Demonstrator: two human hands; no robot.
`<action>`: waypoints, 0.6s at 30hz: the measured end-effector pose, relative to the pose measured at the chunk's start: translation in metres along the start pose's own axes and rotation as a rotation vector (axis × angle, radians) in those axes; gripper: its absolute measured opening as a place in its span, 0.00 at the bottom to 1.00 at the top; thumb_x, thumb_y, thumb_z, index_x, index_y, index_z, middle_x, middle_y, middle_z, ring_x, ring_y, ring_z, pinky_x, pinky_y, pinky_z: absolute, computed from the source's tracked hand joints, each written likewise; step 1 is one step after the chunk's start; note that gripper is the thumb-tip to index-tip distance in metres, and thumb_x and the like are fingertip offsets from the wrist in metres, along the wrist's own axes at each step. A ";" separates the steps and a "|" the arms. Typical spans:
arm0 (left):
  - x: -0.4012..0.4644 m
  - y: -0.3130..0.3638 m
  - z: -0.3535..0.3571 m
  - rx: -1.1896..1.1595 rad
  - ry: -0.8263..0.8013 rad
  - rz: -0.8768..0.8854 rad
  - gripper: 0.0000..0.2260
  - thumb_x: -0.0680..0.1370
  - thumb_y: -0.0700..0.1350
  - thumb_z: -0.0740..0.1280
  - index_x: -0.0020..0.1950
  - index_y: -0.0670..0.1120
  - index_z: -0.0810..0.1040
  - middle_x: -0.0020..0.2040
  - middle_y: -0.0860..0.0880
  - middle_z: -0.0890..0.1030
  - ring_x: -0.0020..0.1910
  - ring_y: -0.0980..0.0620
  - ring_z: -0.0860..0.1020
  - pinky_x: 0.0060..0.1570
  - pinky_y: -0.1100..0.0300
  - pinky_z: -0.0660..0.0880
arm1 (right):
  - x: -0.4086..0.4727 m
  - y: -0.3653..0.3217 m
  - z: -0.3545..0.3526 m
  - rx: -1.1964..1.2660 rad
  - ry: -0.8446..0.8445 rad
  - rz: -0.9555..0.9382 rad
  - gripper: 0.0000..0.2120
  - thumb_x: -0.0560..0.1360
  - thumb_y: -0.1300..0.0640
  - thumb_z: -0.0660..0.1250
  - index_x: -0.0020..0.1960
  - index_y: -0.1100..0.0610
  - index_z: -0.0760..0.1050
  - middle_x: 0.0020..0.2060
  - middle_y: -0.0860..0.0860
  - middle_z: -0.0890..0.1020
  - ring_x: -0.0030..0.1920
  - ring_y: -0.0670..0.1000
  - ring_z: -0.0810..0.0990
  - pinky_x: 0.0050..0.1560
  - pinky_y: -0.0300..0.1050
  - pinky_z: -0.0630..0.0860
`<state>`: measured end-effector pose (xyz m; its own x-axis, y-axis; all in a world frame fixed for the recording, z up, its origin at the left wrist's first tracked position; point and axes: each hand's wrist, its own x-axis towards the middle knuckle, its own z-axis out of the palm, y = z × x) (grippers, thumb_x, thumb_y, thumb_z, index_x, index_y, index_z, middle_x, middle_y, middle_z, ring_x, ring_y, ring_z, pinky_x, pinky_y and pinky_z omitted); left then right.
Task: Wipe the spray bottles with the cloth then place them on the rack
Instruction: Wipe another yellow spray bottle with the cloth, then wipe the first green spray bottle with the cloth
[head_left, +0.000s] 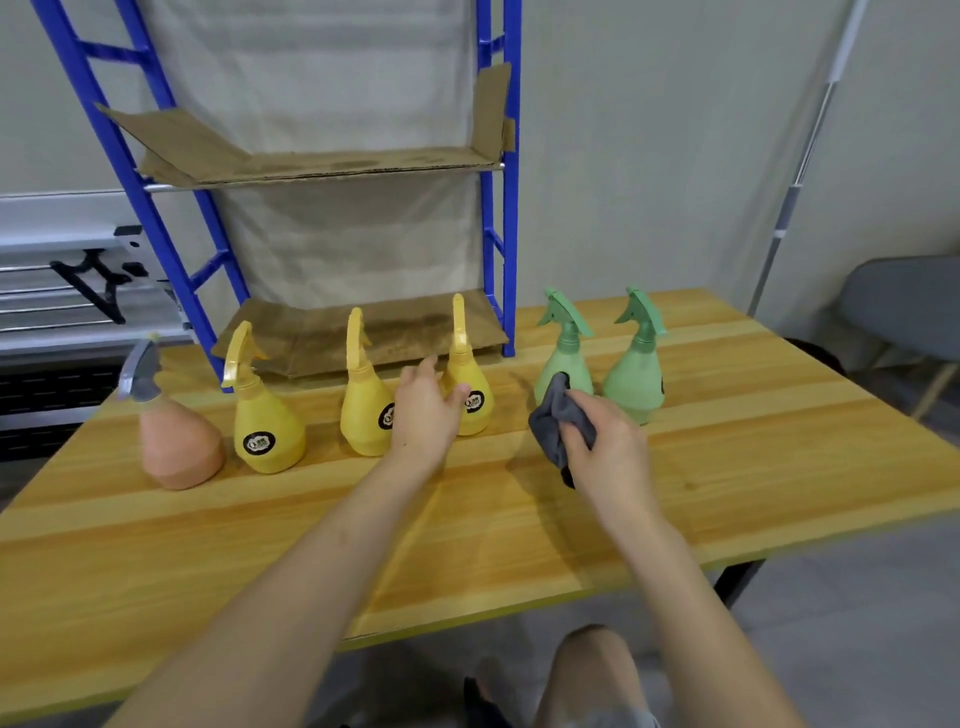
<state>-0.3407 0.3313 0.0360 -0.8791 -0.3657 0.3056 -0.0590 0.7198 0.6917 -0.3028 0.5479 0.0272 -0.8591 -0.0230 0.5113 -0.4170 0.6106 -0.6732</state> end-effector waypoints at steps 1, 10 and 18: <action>-0.006 0.002 0.000 -0.038 0.056 0.013 0.26 0.81 0.50 0.69 0.77 0.44 0.68 0.69 0.43 0.73 0.67 0.45 0.75 0.69 0.49 0.72 | 0.000 0.001 -0.005 0.019 0.032 0.005 0.15 0.79 0.62 0.67 0.64 0.53 0.80 0.51 0.43 0.79 0.51 0.43 0.75 0.51 0.34 0.67; -0.017 0.074 0.007 -0.219 0.168 0.197 0.13 0.82 0.45 0.67 0.66 0.48 0.74 0.54 0.52 0.75 0.45 0.59 0.76 0.51 0.62 0.74 | 0.013 0.008 -0.034 0.116 0.190 0.015 0.17 0.79 0.61 0.68 0.68 0.55 0.78 0.59 0.46 0.81 0.59 0.43 0.76 0.62 0.33 0.69; 0.015 0.123 0.052 -0.244 -0.007 0.149 0.13 0.79 0.54 0.70 0.58 0.48 0.76 0.48 0.51 0.79 0.49 0.53 0.78 0.53 0.52 0.77 | 0.017 0.019 -0.053 0.122 0.213 0.030 0.16 0.79 0.60 0.69 0.66 0.54 0.79 0.56 0.45 0.81 0.57 0.43 0.78 0.58 0.29 0.70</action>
<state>-0.3860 0.4453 0.0918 -0.8731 -0.2617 0.4114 0.1856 0.6018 0.7767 -0.3098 0.6012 0.0513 -0.7950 0.1690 0.5825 -0.4362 0.5080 -0.7427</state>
